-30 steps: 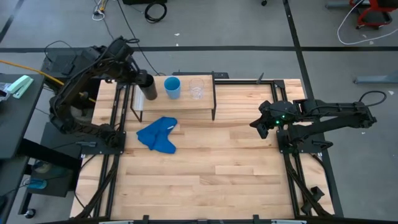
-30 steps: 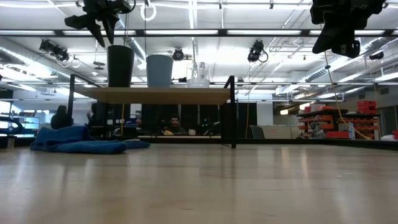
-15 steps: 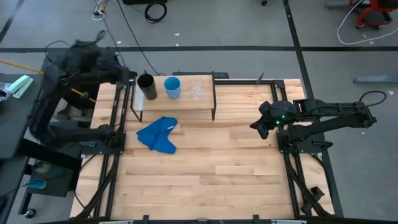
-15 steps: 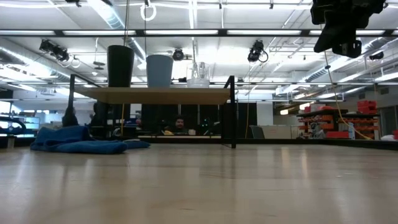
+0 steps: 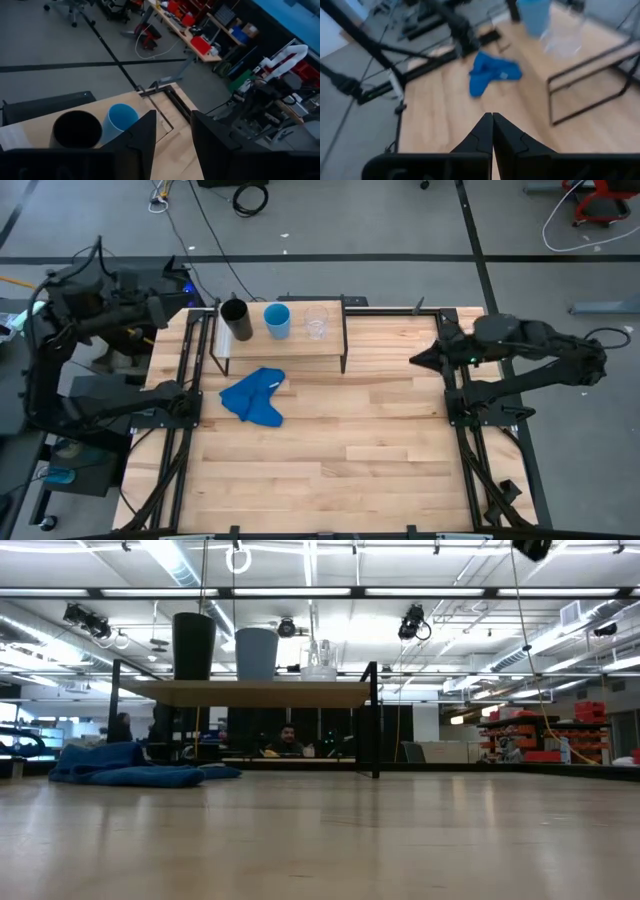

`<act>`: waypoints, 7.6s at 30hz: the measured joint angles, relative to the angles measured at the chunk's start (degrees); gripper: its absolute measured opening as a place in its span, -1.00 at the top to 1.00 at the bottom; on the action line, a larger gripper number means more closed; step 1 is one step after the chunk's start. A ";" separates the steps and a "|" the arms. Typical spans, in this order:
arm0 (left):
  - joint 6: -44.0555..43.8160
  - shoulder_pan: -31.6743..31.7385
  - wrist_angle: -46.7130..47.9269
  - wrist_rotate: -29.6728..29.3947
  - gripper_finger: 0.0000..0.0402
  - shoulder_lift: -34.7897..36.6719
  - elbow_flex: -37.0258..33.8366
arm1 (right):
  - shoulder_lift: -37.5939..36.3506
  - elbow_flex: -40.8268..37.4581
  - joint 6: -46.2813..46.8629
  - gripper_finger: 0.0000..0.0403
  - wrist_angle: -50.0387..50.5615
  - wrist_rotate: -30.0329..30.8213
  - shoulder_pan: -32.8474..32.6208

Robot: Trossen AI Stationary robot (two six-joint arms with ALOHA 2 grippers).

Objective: Stack small to large cups/mugs on shelf
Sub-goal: Return to Home Position

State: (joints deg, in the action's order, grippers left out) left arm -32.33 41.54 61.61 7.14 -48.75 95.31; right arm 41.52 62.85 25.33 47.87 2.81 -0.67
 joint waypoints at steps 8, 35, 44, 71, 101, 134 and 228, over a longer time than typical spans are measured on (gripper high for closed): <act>0.37 -0.04 -1.15 2.49 0.38 0.79 -0.02 | 0.00 6.46 -0.18 0.94 0.16 8.59 0.02; 3.83 -48.94 -62.12 14.23 0.32 -1.97 -32.09 | 5.78 7.19 -2.98 0.94 -19.11 -6.61 -21.24; 13.58 -68.27 -62.20 -4.76 0.36 -9.24 -32.06 | 9.76 2.78 -9.26 0.94 -35.93 -6.49 -36.81; 18.55 -89.86 -64.05 -49.53 0.28 -7.10 -40.57 | -14.84 -26.99 -4.36 0.94 -56.14 -3.85 -39.98; 33.70 -91.66 -75.97 -42.87 0.29 29.67 -62.03 | -34.84 -26.99 -9.43 0.94 -48.16 5.75 -39.98; 36.31 -91.65 -66.07 -42.82 0.28 47.02 -62.03 | -41.44 -26.97 -9.76 0.94 -43.62 7.84 -39.95; 28.49 -91.60 -66.82 -40.89 0.27 48.02 -94.86 | -37.59 -60.28 -25.10 0.94 -45.35 13.87 -39.56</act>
State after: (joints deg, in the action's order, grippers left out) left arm -3.83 -50.06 -5.21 -33.76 -0.73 0.45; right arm 3.92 2.57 0.23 2.53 16.69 -40.23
